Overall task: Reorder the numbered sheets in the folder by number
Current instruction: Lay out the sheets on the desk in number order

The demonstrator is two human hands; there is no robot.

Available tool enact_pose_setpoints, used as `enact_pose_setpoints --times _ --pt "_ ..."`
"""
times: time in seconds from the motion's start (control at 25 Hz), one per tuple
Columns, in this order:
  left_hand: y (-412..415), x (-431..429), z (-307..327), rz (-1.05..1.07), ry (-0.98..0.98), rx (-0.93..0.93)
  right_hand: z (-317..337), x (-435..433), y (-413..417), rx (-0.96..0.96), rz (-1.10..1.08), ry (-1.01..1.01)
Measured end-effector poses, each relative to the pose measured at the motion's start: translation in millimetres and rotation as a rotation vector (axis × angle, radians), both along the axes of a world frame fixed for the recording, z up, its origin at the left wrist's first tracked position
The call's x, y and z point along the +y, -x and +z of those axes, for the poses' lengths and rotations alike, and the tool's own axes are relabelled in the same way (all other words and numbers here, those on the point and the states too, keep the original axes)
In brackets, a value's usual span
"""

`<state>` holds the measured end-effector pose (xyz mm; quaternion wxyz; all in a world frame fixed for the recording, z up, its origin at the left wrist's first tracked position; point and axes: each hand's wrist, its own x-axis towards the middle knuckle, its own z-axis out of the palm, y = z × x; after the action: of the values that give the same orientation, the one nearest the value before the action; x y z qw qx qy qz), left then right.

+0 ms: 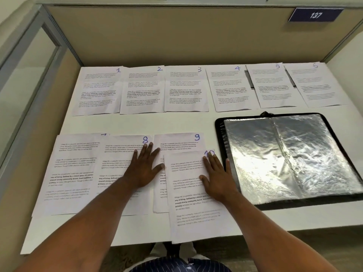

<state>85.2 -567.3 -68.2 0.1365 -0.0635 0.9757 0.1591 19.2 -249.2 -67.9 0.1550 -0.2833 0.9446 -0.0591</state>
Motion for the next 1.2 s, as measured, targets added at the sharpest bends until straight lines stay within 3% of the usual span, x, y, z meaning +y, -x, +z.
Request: enact_pose_setpoints --times 0.56,0.88,1.2 --pt "-5 8 -9 0.003 0.078 0.031 -4 28 -45 0.057 -0.075 0.049" --pt "-36 40 -14 0.026 0.109 0.17 -4 23 -48 0.034 0.006 0.04" --pt "-74 37 -12 0.231 0.11 0.026 -13 6 -50 0.004 0.078 0.042"
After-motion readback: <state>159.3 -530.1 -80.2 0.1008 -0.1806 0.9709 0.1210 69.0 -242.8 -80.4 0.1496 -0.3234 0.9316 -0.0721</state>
